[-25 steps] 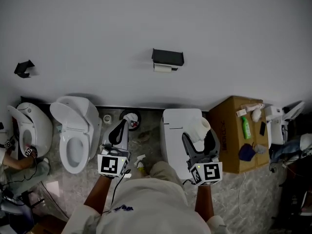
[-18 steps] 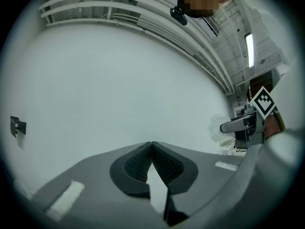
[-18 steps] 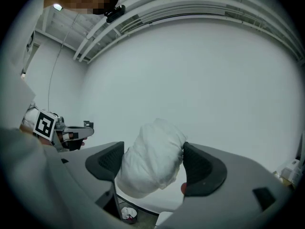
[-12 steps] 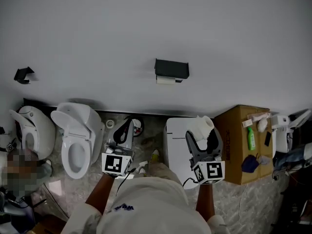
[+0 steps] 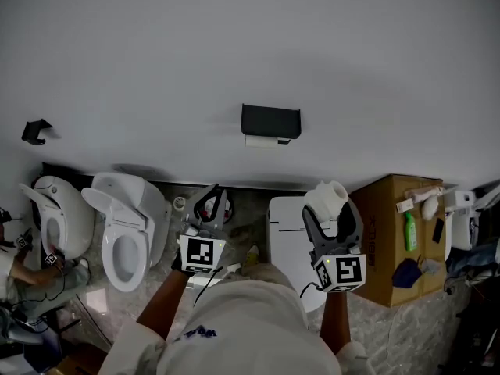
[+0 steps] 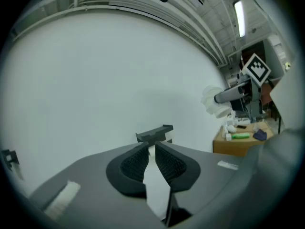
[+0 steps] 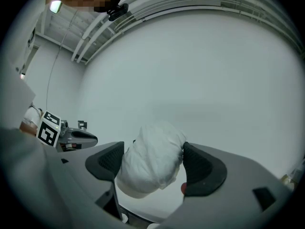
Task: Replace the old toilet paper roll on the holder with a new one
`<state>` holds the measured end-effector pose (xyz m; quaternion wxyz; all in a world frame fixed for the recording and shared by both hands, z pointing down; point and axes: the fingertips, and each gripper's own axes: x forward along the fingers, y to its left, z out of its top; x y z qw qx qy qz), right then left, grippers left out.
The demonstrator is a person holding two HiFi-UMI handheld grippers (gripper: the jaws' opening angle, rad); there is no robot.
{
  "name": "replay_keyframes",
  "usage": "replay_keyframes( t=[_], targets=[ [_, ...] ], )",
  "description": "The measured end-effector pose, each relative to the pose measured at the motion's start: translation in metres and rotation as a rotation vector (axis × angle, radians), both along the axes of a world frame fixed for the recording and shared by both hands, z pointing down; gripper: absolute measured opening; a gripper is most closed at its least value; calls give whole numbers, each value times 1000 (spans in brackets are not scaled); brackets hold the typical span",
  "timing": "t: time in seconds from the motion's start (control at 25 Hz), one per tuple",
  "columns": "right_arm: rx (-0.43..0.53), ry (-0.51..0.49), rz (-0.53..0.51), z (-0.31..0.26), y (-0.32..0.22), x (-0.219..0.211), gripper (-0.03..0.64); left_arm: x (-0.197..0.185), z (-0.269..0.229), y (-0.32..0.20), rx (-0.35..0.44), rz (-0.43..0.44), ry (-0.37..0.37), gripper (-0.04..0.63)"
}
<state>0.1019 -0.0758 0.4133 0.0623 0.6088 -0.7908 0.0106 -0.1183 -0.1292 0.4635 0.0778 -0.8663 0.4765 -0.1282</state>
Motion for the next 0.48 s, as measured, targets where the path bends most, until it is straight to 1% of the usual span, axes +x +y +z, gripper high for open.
replay_keyframes(
  t=[0.12, 0.2, 0.36, 0.48],
  targets=[
    [-24, -69, 5, 10, -15, 9, 388, 19, 17, -15, 52, 19, -150, 73],
    [-26, -97, 3, 8, -21, 9, 388, 31, 19, -22, 95, 47, -228, 87],
    [-7, -43, -15, 4, -34, 10, 388, 51, 29, -43, 136, 70, -312, 123],
    [-4, -25, -5, 4, -41, 20, 388, 65, 48, -64, 135, 87, -383, 156]
  ],
)
